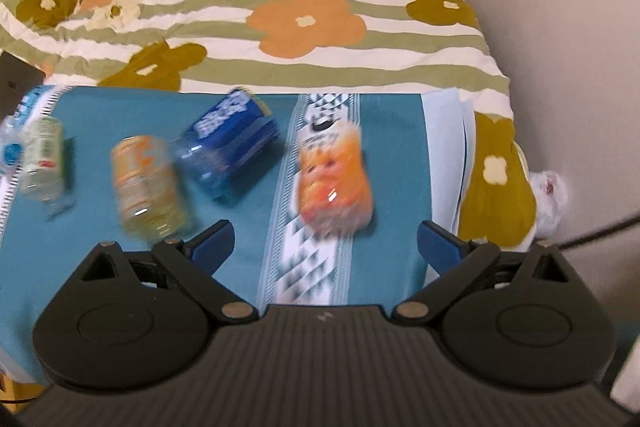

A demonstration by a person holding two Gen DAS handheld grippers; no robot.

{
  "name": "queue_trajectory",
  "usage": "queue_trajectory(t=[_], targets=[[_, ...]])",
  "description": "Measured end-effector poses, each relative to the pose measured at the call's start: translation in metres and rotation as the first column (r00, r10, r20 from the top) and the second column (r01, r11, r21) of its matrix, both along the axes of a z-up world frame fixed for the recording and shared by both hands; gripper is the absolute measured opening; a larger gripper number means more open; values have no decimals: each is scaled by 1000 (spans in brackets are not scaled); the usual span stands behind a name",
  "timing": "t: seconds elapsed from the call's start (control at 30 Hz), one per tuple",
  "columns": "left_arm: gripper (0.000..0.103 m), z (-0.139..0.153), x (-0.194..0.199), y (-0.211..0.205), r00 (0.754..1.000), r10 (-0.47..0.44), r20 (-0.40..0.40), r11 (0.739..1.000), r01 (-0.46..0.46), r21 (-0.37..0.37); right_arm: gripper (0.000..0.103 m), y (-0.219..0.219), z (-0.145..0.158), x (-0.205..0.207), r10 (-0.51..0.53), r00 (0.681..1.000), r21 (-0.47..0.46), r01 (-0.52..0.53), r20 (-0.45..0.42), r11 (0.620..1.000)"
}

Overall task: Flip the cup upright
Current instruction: 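Reach the right tool to the orange dragon bottle and close on it, then lift the orange dragon bottle with the right tool and turn it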

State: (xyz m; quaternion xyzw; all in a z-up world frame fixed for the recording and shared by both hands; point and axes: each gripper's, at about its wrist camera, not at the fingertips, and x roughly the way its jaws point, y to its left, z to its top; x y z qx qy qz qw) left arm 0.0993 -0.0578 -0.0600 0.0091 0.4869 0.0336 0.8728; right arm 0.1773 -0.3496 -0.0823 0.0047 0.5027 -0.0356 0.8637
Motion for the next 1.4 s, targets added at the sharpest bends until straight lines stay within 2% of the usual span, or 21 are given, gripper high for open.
queue_trajectory(t=[0.13, 0.33, 0.43, 0.57, 0.6, 0.83, 1.03, 1.4], targets=[[103, -13, 16, -20, 999, 22, -29, 1000, -22, 13, 103, -21, -25, 36, 14, 999, 38, -12, -41, 999], [103, -27, 35, -45, 998, 21, -63, 1000, -20, 11, 100, -32, -53, 63, 41, 995, 93, -33, -93, 995], [103, -31, 42, -55, 997, 17, -73, 1000, -16, 17, 92, -31, -60, 68, 58, 992, 113, -46, -110, 993], [103, -33, 46, -61, 997, 14, -76, 1000, -13, 17, 77, -32, -67, 70, 73, 989, 146, -54, -129, 988], [103, -33, 46, -62, 997, 13, -76, 1000, -12, 16, 77, -32, -67, 71, 73, 989, 147, -53, -131, 988], [103, -32, 45, -60, 997, 10, -72, 1000, -9, 10, 77, -32, -62, 68, 71, 990, 140, -54, -120, 989], [103, -26, 38, -43, 998, 0, -66, 1000, 1, 8, 76, -23, -44, 55, 60, 994, 147, -46, -93, 988], [103, -6, 8, 8, 997, -71, -21, 997, 71, 5, 76, 42, -7, -2, 37, 998, 176, -28, -48, 984]])
